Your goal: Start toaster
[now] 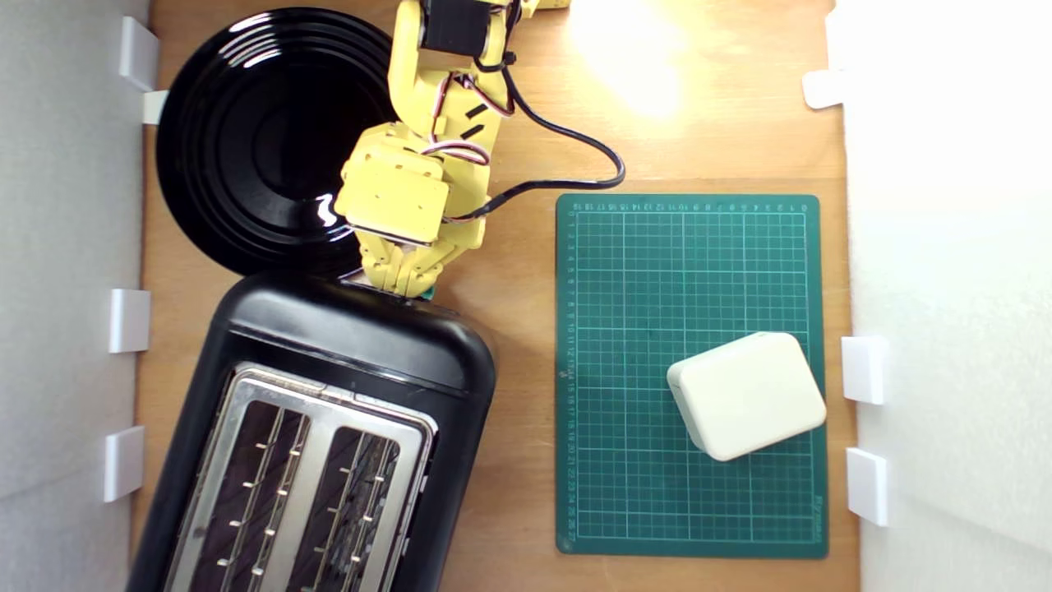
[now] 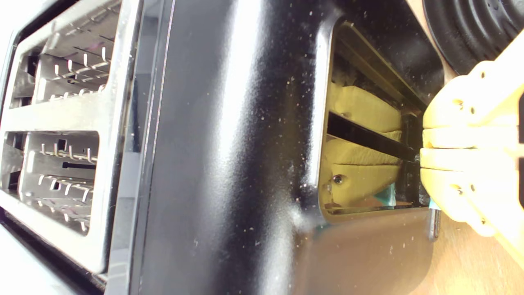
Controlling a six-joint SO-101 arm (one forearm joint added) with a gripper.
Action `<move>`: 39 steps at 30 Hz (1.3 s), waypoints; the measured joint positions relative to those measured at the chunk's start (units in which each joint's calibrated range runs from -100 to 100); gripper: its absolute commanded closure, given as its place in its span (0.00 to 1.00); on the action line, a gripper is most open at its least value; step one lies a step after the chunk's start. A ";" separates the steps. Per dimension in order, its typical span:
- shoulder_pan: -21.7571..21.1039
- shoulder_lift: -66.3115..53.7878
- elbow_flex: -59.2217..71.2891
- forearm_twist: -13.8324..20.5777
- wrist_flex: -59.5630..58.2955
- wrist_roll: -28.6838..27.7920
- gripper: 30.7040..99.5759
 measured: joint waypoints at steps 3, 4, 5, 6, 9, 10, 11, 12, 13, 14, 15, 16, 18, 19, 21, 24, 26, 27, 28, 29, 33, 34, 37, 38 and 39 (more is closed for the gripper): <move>0.00 0.00 0.00 0.00 0.00 0.00 0.99; 0.00 0.00 0.00 0.00 0.00 0.00 0.99; 0.00 0.00 0.00 0.00 0.09 0.00 0.99; 0.00 0.00 -0.19 0.00 0.43 0.00 0.99; -0.09 0.17 -3.52 -0.19 4.51 0.00 0.99; -0.09 0.25 -4.73 -0.19 6.13 0.00 0.99; 0.00 0.33 -5.47 -0.19 7.15 -0.48 0.99; 0.09 0.33 -5.93 -0.19 7.83 -0.11 0.99; 0.18 0.33 -6.30 -0.10 8.26 0.05 0.99; 0.18 0.08 -6.49 -0.10 8.60 -0.16 0.99; 0.27 -0.42 -6.67 -0.10 8.94 0.00 0.99; 0.27 -0.92 -6.67 -0.10 9.02 0.00 0.99; 0.27 -1.17 -6.67 0.00 10.21 0.00 0.99; 0.09 -1.83 -6.67 0.00 11.32 0.00 0.99; -0.90 -3.00 -7.14 0.67 13.53 0.00 0.99; -2.62 -4.34 -8.34 0.10 17.11 0.00 0.99; -3.62 -5.50 -8.43 -0.77 18.98 0.00 0.99; -4.07 -6.17 -8.43 -0.77 20.09 0.11 0.99; -4.43 -6.67 -8.43 -0.77 20.43 0.38 0.99; -4.61 -7.42 -8.43 -0.77 20.68 0.32 0.99; -4.43 -11.42 -8.43 -0.77 20.94 0.65 0.99; -4.70 -12.59 -8.43 -0.77 21.36 1.02 0.99; -5.24 -15.51 -10.94 -0.77 24.00 1.78 0.99; -5.15 -16.76 -11.77 -0.77 24.94 1.45 0.99; -5.69 -17.92 -12.51 -0.29 25.96 1.51 0.99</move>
